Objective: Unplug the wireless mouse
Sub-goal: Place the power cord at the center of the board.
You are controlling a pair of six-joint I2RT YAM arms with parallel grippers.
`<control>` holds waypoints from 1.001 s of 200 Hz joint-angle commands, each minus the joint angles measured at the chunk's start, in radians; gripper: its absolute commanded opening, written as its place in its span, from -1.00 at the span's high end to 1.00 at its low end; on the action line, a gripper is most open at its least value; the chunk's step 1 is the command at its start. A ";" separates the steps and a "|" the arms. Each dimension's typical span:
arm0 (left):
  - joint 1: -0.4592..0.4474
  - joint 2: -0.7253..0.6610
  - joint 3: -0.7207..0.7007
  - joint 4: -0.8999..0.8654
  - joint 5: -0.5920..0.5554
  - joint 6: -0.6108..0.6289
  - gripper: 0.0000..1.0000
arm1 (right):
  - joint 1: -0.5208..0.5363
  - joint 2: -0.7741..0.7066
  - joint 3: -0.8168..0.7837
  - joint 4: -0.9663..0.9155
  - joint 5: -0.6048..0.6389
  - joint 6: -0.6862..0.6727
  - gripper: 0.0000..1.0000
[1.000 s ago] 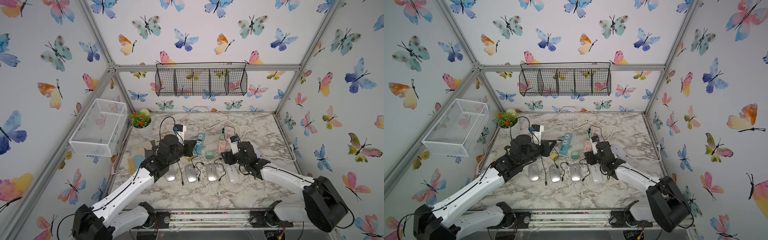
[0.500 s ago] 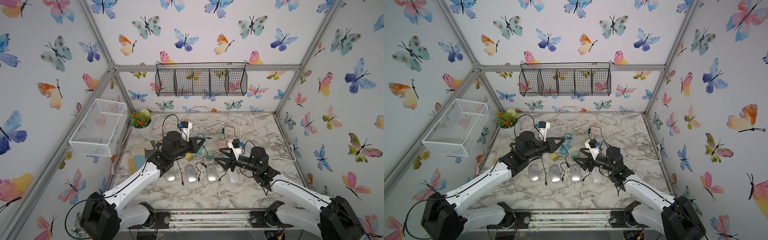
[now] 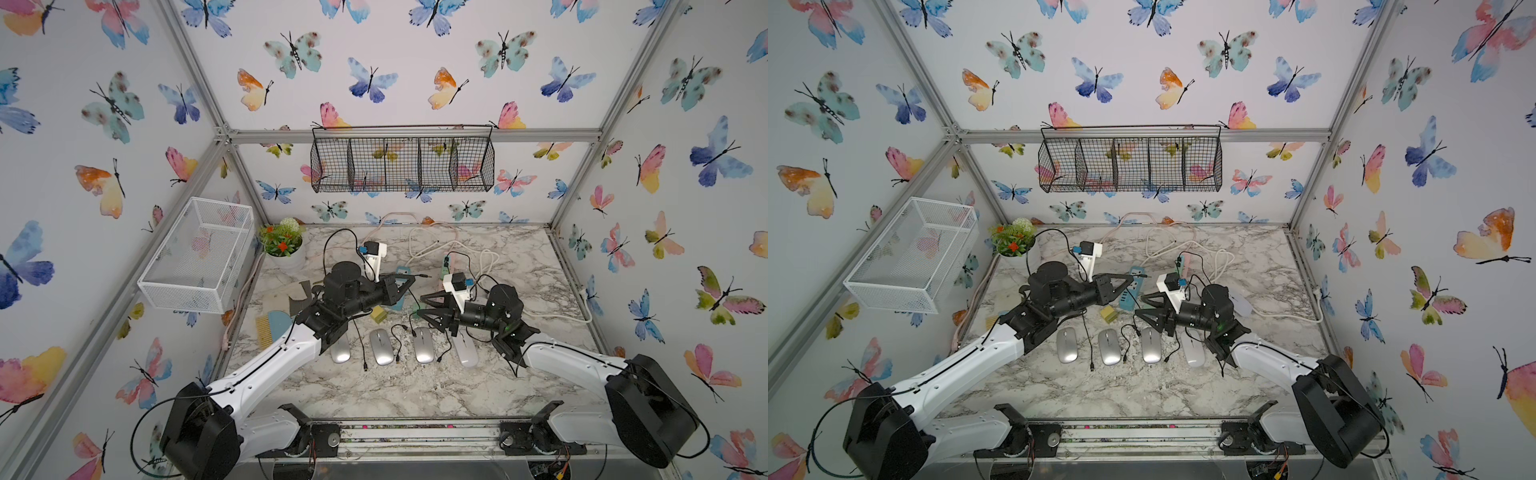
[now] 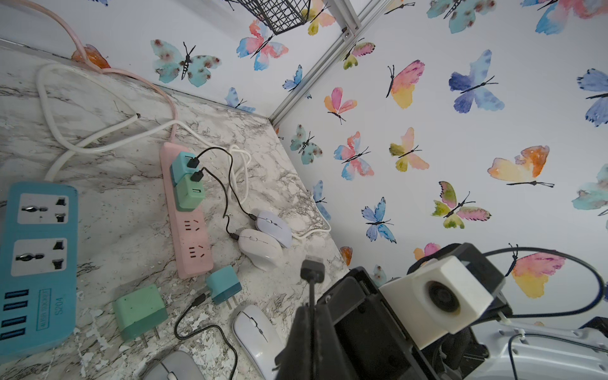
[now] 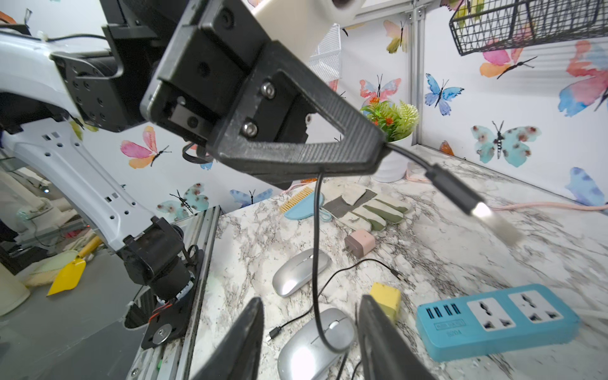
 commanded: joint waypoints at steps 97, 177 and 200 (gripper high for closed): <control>-0.002 -0.036 -0.022 0.012 0.006 -0.001 1.00 | 0.026 0.056 0.062 0.040 -0.019 0.015 0.85; 0.054 -0.139 0.048 -0.198 -0.170 0.142 -0.70 | 0.024 -0.140 0.087 -0.490 0.315 -0.073 0.97; 0.101 -0.183 0.046 -0.263 -0.230 0.193 -0.93 | 0.022 -0.168 0.194 -0.862 0.433 -0.096 0.97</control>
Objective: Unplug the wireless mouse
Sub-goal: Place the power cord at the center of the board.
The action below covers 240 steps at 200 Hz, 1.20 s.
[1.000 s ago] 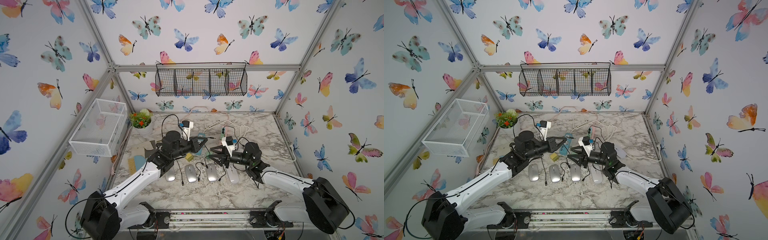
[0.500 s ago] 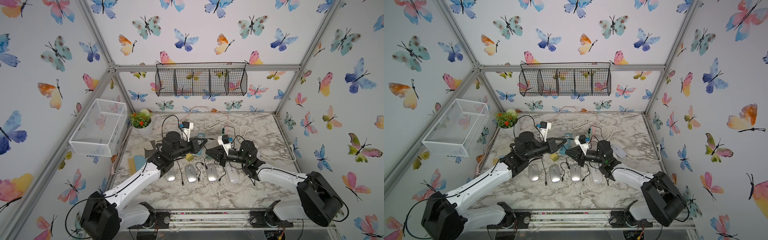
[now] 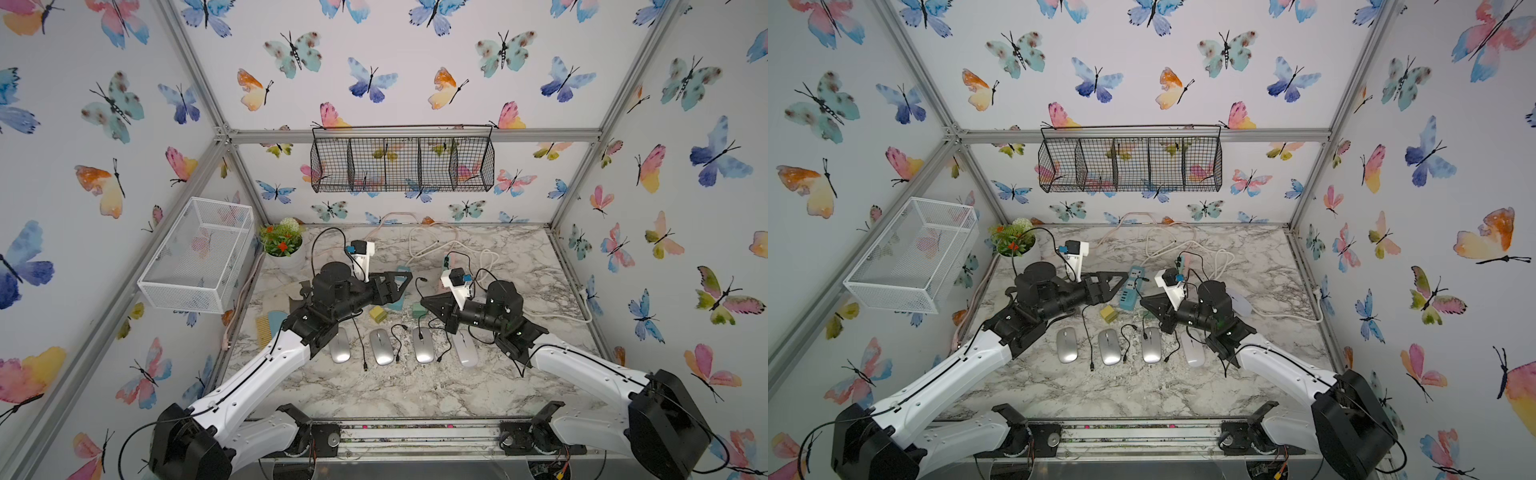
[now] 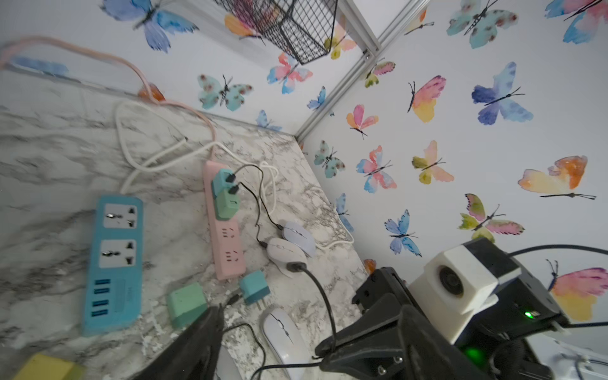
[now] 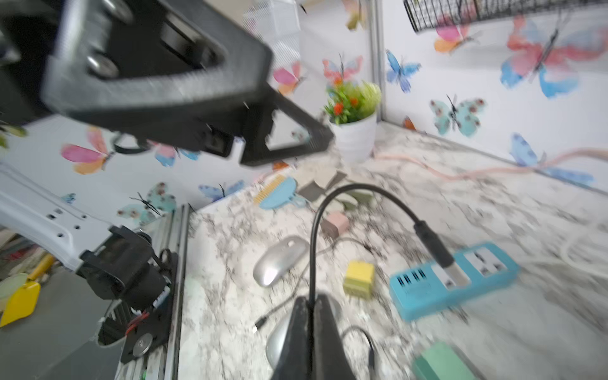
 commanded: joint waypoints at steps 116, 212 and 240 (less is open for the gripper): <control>0.141 -0.084 -0.018 -0.132 -0.087 0.104 -0.99 | -0.003 0.242 0.436 -1.259 0.706 0.131 0.97; 0.146 -0.101 -0.046 -0.154 -0.079 0.096 -1.00 | -0.122 0.457 0.350 -1.091 0.622 -0.015 0.97; 0.144 -0.088 -0.050 -0.155 -0.063 0.100 -1.00 | -0.130 0.464 0.340 -1.040 0.611 -0.012 0.88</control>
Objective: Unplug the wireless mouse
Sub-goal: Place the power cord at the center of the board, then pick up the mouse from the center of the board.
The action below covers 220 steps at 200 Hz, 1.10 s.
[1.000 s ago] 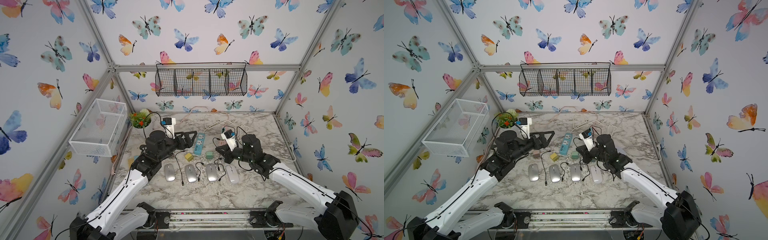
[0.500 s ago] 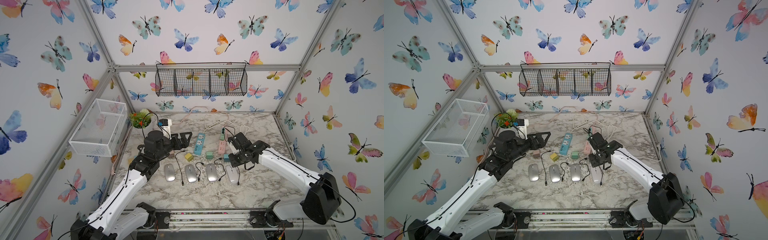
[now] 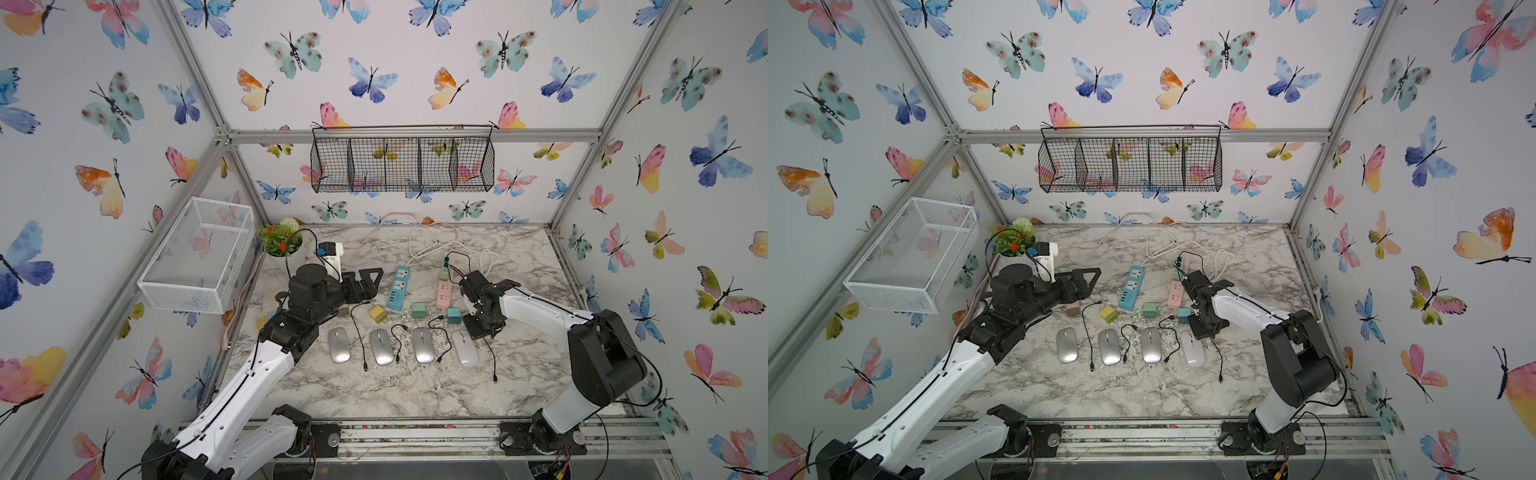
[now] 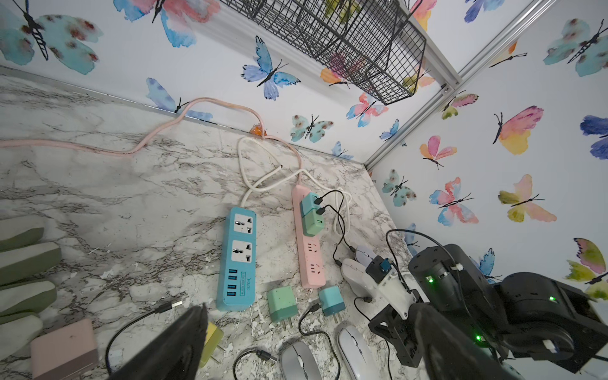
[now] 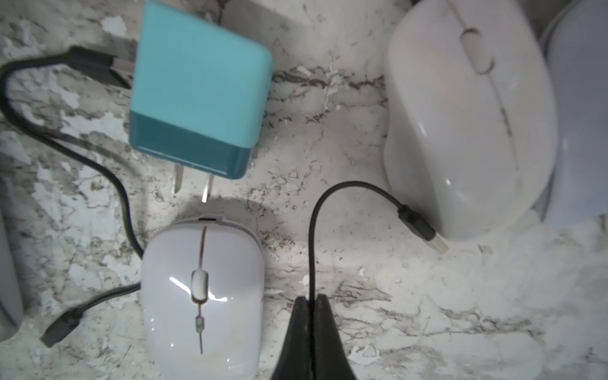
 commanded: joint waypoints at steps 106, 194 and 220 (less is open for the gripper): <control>-0.087 0.118 0.005 -0.011 0.025 0.049 -0.97 | -0.171 -0.132 -0.074 0.166 -0.082 -0.037 0.05; -0.268 0.222 0.020 0.037 0.009 0.040 -0.98 | -0.264 0.022 0.014 0.218 -0.098 -0.148 -0.44; -0.268 0.218 0.024 0.026 0.002 0.048 -0.98 | -0.266 0.064 0.047 0.213 -0.078 -0.181 -0.56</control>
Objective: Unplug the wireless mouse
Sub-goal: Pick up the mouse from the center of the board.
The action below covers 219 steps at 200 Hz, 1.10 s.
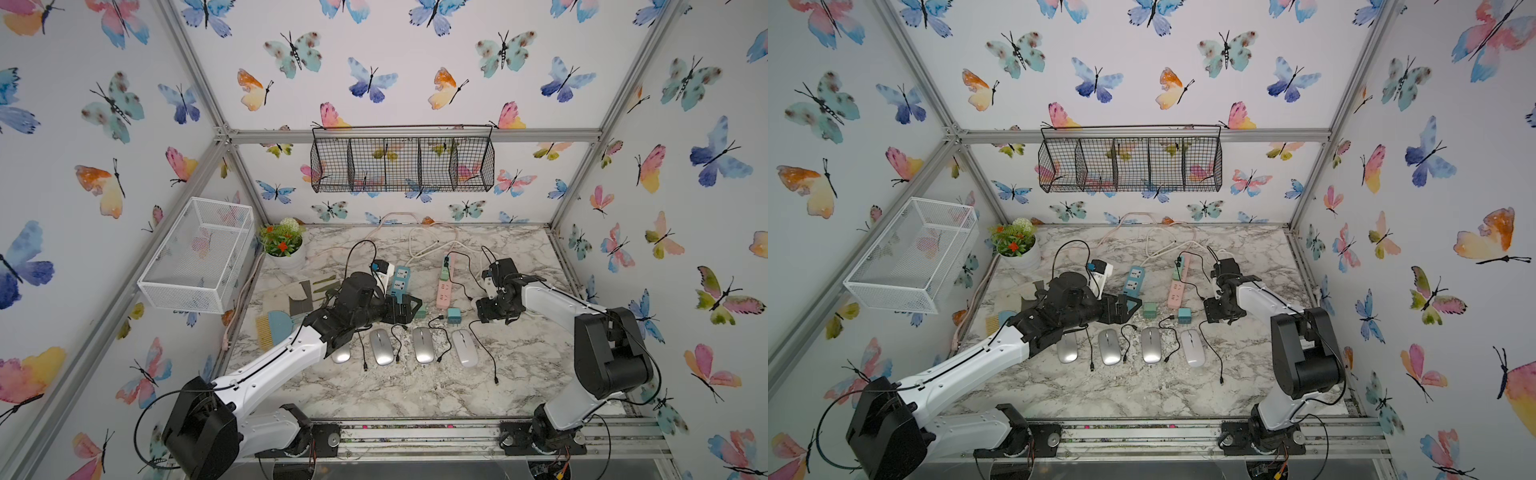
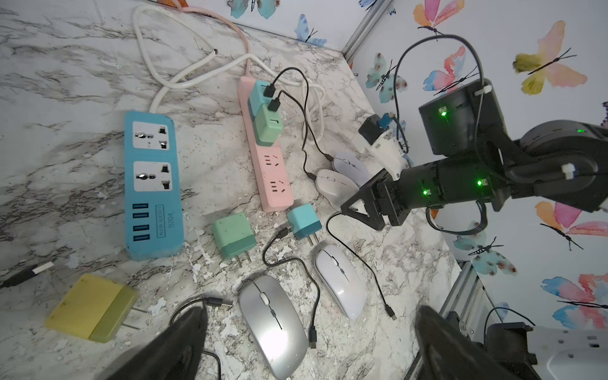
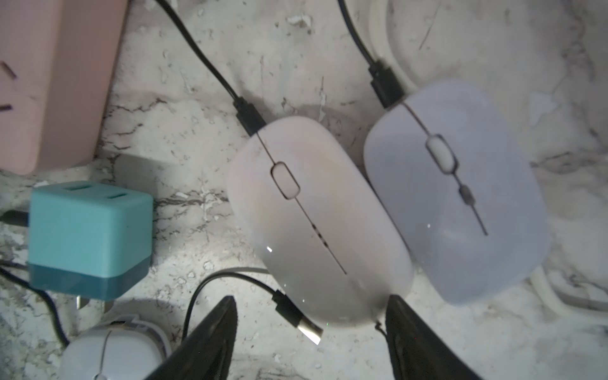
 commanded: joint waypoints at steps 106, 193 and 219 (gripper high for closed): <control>-0.002 -0.008 0.001 0.011 -0.003 0.013 -1.00 | -0.007 0.164 0.101 0.000 -0.033 -0.152 -0.50; -0.002 -0.004 -0.003 0.004 0.007 0.011 -1.00 | -0.010 0.200 0.095 -0.041 -0.033 -0.157 -0.53; -0.002 -0.003 0.003 0.001 0.006 0.012 -1.00 | -0.011 0.193 0.097 -0.038 -0.041 -0.154 -0.44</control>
